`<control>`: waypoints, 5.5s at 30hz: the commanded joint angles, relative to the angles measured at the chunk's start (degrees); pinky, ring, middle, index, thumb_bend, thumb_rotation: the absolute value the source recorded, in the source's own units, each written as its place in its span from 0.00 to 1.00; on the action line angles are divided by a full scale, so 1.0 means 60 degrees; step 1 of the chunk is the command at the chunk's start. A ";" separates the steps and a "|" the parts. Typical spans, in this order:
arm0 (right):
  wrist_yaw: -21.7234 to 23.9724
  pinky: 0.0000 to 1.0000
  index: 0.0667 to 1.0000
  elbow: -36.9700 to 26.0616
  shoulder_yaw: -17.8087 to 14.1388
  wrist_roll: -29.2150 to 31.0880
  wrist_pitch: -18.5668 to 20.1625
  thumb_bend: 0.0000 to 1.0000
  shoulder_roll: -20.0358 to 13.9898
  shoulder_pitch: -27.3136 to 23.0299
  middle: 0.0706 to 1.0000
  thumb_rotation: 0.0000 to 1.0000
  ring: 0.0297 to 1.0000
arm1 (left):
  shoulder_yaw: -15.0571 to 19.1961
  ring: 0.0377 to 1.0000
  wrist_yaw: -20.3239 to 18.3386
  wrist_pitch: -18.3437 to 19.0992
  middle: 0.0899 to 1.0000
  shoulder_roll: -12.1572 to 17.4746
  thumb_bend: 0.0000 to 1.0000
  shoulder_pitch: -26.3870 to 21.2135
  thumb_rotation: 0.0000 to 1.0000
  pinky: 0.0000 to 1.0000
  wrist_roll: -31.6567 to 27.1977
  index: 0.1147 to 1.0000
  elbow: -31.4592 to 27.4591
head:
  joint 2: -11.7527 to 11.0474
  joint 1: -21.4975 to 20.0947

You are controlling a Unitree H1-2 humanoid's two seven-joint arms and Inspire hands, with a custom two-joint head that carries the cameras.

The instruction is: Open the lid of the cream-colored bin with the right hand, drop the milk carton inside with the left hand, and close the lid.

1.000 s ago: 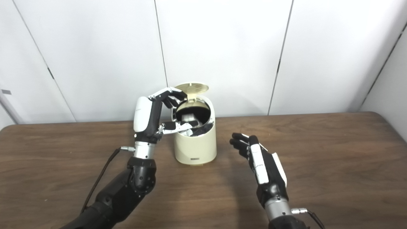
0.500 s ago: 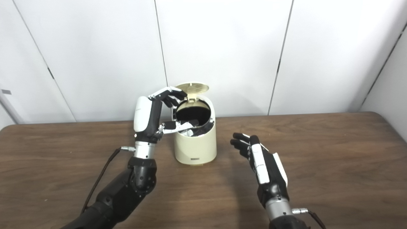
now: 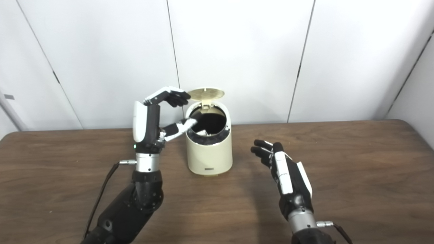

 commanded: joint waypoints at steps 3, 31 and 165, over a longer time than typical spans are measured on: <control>0.0066 0.87 0.71 -0.0225 -0.0104 0.0108 -0.0201 0.56 -0.0066 -0.0333 0.74 1.00 0.83 | 0.0754 0.42 -0.0522 -0.0160 0.44 -0.0071 0.49 0.0030 0.00 0.39 -0.0048 0.43 -0.1090 | 0.0038 0.0041; 0.0335 0.93 0.95 0.0307 0.0989 -0.2492 -0.0625 0.59 -0.1456 -0.2342 0.96 1.00 0.97 | 0.3752 0.89 -0.7547 0.3772 0.95 -0.0103 0.54 0.4010 0.80 0.82 -0.5399 0.99 -0.4759 | 0.0026 -0.0164; 0.3963 1.00 0.67 0.1651 0.3461 -1.0135 -0.2905 0.59 -0.3272 -0.4793 0.99 0.96 1.00 | 0.3849 1.00 -0.8167 0.5189 1.00 -0.0792 0.64 0.5076 0.89 1.00 -0.4284 1.00 -0.5486 | 0.0548 0.0343</control>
